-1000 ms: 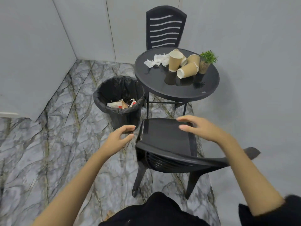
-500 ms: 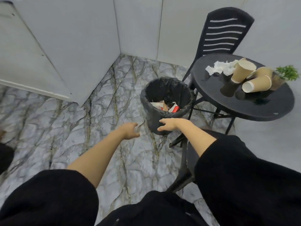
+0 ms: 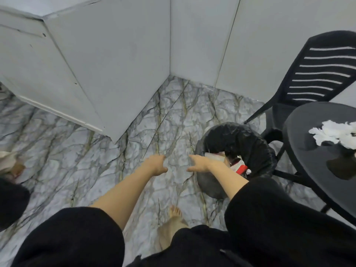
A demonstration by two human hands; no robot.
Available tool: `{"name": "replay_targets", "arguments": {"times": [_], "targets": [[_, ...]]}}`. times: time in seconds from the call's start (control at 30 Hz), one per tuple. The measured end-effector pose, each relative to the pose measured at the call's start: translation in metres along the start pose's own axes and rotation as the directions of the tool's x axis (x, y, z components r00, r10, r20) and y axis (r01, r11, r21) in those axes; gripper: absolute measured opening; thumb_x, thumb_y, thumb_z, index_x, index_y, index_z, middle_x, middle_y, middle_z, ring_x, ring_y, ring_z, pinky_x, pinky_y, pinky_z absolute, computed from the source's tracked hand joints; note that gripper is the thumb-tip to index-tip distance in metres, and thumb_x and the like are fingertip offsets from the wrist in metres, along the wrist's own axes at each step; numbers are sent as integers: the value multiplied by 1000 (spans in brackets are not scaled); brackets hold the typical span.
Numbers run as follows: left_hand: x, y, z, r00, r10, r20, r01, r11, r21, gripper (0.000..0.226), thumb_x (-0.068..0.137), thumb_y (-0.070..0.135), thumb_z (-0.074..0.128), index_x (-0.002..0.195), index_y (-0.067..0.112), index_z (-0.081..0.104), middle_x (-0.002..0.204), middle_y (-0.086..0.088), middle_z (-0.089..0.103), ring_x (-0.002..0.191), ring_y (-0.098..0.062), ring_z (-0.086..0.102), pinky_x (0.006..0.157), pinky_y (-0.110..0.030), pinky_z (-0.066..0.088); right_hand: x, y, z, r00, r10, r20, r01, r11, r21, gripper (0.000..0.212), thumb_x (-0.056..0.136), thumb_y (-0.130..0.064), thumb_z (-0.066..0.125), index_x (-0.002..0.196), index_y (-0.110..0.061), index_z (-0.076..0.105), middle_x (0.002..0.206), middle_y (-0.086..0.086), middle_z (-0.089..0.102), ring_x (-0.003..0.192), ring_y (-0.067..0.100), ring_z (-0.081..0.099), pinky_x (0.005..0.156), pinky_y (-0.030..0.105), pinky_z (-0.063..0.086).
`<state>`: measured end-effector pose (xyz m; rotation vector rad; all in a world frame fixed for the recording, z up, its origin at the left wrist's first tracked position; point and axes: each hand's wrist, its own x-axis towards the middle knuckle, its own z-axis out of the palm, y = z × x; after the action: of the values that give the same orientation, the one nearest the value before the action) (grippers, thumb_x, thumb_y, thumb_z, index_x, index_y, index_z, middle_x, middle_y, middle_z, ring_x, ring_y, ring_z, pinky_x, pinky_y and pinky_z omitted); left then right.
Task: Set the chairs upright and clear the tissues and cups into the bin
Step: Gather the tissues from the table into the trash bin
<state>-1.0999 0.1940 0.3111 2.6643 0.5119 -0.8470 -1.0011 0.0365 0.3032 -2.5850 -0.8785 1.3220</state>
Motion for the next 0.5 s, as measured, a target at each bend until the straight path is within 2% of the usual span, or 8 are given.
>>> {"name": "replay_targets", "arguments": {"times": [0.33,0.5], "targets": [[176,-10,-141,999,22,27,-23,999,23,67,94,36,50,147,8,21,154,-13,28,140,-29,30,113,-39,30,149,-2,-163,1000,6,-8,-6,998,62,79,92,-42,49,148,-10,4,158,8,8,144,24,16,118,38,20],[284,-2,-219,996,71,60,-78,991,108,62,95,35,48,145,6,25,150,-15,33,136,-30,37,110,-39,35,220,24,-242,997,69,-16,-67,989,133,78,92,-43,49,148,-10,5,158,9,8,144,25,17,118,37,18]]}}
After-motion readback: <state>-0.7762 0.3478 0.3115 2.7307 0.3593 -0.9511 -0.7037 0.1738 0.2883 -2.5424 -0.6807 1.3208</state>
